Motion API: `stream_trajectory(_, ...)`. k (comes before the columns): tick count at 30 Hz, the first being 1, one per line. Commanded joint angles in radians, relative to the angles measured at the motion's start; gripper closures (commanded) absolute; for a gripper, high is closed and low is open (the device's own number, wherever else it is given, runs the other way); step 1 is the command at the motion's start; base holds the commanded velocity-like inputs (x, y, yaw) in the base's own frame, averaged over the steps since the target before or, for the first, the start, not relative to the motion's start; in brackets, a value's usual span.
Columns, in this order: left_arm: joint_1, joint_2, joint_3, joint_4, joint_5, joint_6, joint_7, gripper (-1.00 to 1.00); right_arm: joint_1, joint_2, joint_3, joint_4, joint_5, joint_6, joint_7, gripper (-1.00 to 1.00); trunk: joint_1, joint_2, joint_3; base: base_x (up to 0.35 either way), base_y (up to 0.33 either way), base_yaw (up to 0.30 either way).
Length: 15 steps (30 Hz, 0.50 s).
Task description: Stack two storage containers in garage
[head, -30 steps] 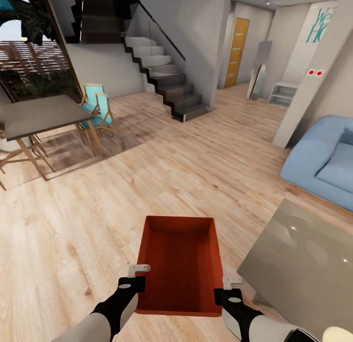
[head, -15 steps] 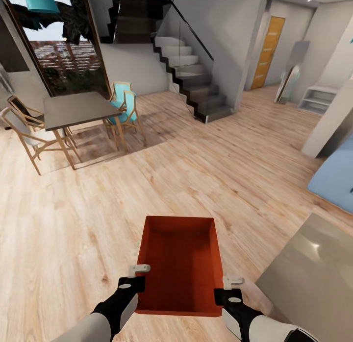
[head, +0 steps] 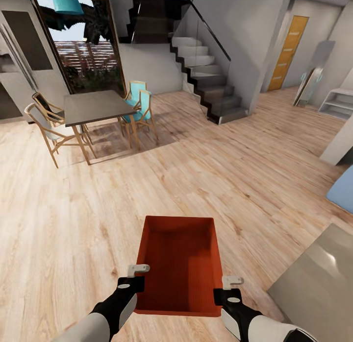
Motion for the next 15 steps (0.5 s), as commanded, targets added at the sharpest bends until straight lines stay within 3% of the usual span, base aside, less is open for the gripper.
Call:
stream_trajectory(1, 0.0, 0.001, 0.01, 0.002, -0.005, 0.007, 0.017, 1.0, -0.001, -0.009, -0.011, 0.0, -0.001, -0.047, -0.053, 1.0, 0.0, -0.001, -0.001, 0.096, 0.0, 0.004)
stream_trajectory(11, 0.0, 0.002, 0.01, 0.002, -0.005, 0.007, 0.016, 1.0, -0.001, -0.009, -0.011, 0.0, -0.001, -0.047, -0.053, 1.0, 0.0, -0.001, -0.001, 0.273, 0.0, 0.0)
stream_trajectory(15, 0.0, 0.002, 0.01, 0.001, -0.005, 0.007, 0.016, 1.0, -0.001, -0.009, -0.011, 0.0, -0.001, -0.047, -0.054, 1.0, 0.0, -0.001, -0.001, 0.069, 0.0, 0.0)
